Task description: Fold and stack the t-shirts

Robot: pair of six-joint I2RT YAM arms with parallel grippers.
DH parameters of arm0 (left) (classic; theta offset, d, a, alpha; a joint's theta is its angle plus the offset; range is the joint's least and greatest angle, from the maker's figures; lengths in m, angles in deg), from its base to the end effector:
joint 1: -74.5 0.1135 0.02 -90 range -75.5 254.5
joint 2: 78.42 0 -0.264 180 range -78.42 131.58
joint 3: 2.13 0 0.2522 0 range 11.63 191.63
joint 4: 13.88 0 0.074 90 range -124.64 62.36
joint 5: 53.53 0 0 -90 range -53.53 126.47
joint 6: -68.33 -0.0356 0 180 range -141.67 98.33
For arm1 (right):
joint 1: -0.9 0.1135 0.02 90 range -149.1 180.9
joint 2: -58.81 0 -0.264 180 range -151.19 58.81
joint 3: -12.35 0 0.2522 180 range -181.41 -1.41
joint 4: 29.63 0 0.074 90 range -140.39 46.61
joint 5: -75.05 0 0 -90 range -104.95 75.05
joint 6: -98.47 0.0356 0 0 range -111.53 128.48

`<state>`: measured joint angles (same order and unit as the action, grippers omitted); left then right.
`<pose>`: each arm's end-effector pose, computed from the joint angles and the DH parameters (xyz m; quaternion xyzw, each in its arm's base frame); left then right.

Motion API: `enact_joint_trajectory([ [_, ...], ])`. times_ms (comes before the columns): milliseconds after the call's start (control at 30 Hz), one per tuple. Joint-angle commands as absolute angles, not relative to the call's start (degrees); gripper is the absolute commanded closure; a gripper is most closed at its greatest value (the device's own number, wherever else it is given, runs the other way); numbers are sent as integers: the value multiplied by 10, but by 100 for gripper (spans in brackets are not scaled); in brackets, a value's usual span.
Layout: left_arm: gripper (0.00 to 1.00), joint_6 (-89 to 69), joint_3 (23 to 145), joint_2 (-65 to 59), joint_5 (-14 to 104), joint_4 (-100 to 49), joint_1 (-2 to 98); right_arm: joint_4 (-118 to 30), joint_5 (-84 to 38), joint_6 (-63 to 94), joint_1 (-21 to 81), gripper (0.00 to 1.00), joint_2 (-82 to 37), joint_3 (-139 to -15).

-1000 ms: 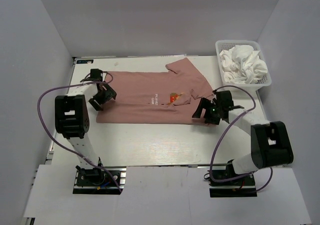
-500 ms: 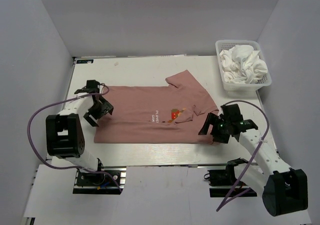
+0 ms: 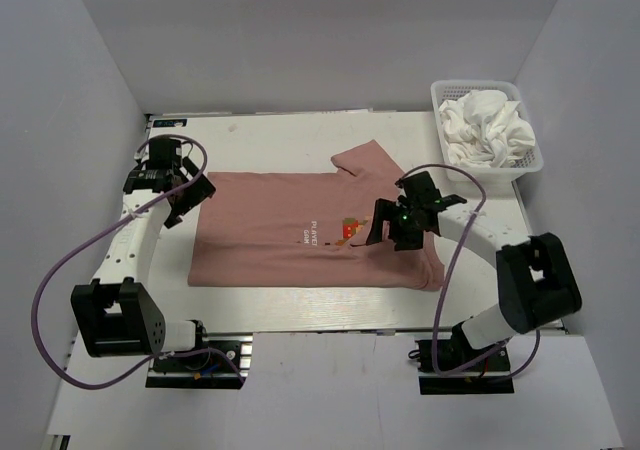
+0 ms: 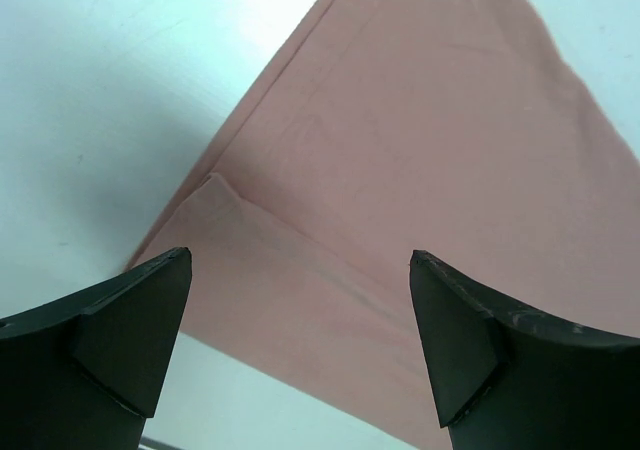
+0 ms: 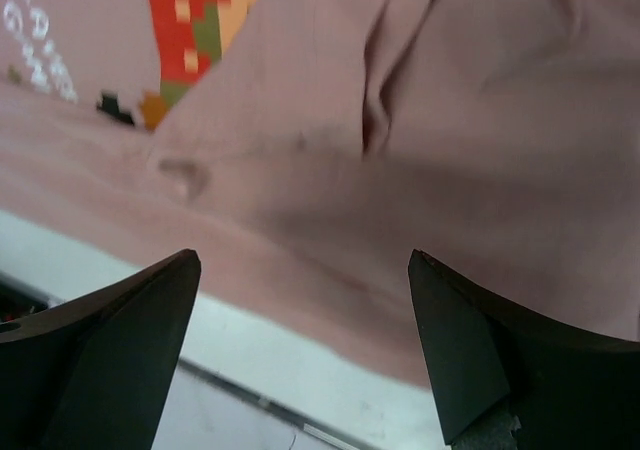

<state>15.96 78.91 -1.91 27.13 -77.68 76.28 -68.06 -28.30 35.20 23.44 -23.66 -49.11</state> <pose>0.2653 0.0140 0.2963 -0.3444 0.8975 -0.0066 0.2754 0.2518 0.1134 0.1913 0.0044 0.9586 0.2110 0.1912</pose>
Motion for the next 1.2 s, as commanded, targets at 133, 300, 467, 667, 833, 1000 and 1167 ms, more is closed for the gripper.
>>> enact_joint_trajectory([
  [133, 0, 130, 795, -46, 242, -812, 771, -585, -262, 333, 247, 10, -359, -575],
  [300, 0, 125, 795, -46, 235, -817, 771, -554, -308, 349, 261, 10, -387, -604],
  [467, 0, 125, 790, -46, 241, -803, 771, -461, -377, 433, 279, 10, -420, -633],
  [667, 0, 125, 809, -40, 258, -803, 771, -433, -312, 527, 289, 10, -483, -745],
  [833, 0, 125, 825, -35, 258, -808, 771, -584, -202, 483, 291, 10, -506, -828],
  [1000, 0, 120, 832, -15, 278, -808, 766, -609, -182, 388, 295, 10, -411, -759],
  [1167, 0, 120, 811, -15, 305, -790, 766, -631, -190, 341, 315, 10, -308, -637],
])
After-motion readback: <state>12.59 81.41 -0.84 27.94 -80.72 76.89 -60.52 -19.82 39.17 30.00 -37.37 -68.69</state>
